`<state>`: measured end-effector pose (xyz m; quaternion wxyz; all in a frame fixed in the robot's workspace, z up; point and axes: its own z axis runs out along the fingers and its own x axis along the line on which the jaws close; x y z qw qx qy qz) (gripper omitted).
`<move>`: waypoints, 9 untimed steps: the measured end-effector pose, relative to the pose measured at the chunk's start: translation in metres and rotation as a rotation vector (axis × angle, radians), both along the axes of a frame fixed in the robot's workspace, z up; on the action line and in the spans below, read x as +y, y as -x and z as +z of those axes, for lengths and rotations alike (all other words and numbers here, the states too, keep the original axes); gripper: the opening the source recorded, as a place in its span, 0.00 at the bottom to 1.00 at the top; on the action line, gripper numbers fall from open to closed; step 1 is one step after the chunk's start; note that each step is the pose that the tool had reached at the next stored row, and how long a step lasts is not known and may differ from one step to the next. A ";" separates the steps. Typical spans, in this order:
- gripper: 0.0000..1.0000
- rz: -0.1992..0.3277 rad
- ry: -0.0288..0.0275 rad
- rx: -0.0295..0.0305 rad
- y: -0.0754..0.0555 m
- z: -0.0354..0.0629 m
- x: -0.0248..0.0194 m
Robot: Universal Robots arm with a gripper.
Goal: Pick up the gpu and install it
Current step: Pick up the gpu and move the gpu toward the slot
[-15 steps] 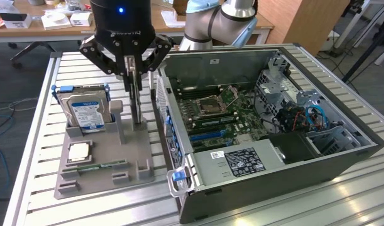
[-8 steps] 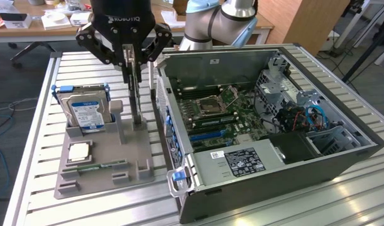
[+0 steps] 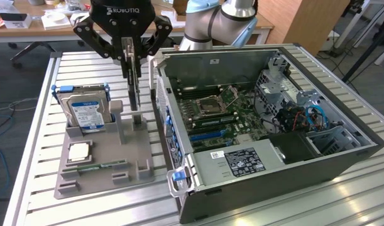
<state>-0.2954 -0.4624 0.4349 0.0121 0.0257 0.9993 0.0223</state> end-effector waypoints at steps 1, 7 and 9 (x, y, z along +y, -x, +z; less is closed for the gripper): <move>0.26 0.000 0.0000 0.0000 0.000 0.0000 0.0000; 0.26 0.000 0.0000 0.0000 -0.010 0.0000 0.0000; 0.26 0.000 0.0000 0.0000 -0.016 0.0000 0.0000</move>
